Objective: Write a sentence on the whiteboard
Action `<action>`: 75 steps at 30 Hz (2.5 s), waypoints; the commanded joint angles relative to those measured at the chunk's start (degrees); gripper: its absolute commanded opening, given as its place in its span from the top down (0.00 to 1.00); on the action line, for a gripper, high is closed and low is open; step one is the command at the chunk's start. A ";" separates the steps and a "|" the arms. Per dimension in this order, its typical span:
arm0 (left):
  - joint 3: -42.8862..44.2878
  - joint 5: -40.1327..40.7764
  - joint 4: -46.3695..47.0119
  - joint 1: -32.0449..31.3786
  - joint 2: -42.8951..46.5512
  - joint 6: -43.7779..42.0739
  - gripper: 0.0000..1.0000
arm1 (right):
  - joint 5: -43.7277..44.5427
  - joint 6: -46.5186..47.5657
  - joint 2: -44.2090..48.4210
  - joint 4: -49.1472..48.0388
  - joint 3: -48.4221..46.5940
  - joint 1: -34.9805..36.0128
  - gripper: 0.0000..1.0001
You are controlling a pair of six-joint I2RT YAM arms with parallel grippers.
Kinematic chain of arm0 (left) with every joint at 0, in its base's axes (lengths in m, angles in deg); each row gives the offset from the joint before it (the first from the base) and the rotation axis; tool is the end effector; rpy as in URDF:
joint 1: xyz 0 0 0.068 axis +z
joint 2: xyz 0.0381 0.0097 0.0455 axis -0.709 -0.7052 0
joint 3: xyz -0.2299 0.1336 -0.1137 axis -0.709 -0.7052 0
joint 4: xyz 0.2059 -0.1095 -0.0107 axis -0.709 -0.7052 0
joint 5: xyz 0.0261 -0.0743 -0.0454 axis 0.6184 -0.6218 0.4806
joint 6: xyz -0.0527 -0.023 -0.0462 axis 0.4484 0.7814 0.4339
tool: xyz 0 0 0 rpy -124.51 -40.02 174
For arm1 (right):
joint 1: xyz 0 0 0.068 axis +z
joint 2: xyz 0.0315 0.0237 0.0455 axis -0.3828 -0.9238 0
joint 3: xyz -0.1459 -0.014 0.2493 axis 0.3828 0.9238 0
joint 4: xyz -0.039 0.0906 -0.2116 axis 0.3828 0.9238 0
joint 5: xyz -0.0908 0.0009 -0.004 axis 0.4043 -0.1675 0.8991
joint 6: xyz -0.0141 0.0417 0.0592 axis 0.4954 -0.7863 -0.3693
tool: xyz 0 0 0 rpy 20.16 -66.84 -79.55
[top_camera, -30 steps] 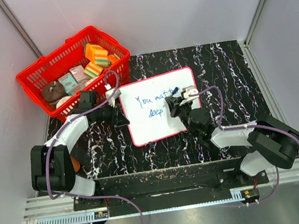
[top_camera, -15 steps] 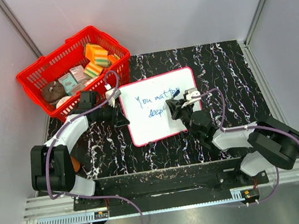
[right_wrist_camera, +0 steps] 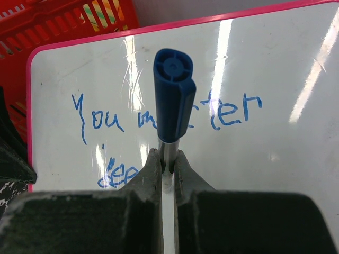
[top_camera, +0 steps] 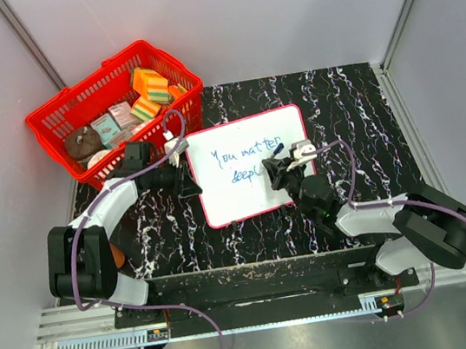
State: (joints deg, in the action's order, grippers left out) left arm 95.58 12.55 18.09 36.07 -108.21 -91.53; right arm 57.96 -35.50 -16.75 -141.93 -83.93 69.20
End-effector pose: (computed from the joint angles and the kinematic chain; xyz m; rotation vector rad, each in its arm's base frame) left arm 0.2616 -0.0881 0.2384 0.7752 2.2288 -1.0058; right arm 0.2010 0.1747 0.2493 -0.0984 1.5378 0.4868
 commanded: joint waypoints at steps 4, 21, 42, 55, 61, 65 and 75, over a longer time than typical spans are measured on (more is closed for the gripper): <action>0.51 -0.20 2.34 -0.23 2.25 -3.12 1.00 | 1.75 1.31 4.16 1.25 -0.35 -0.47 1.00; 0.51 -0.20 2.25 -0.23 2.51 -3.12 1.00 | 3.33 4.38 2.58 2.92 -5.09 -0.64 1.00; 0.60 -0.29 2.25 -0.23 2.33 -3.12 1.00 | 3.77 3.59 0.03 2.13 -3.78 -0.64 1.00; 0.60 -0.20 2.25 -0.23 2.33 -3.12 1.00 | 3.68 2.10 1.44 2.39 -0.79 -0.55 1.00; 0.51 -0.20 2.25 -0.23 2.33 -3.12 1.00 | 3.68 2.27 2.23 2.22 -0.52 -0.64 1.00; 0.51 -0.20 2.25 -0.23 2.33 -3.12 1.00 | 3.60 2.19 5.12 1.87 0.00 -0.64 1.00; 0.43 -0.11 2.34 -0.23 2.51 -3.20 1.00 | 4.83 3.68 6.28 1.43 -1.31 -0.64 1.00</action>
State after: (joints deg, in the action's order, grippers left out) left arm 95.58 12.55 17.99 36.07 -108.21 -91.60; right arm 60.56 -32.99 -9.76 -139.01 -83.32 68.94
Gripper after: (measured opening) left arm 0.219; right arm 0.068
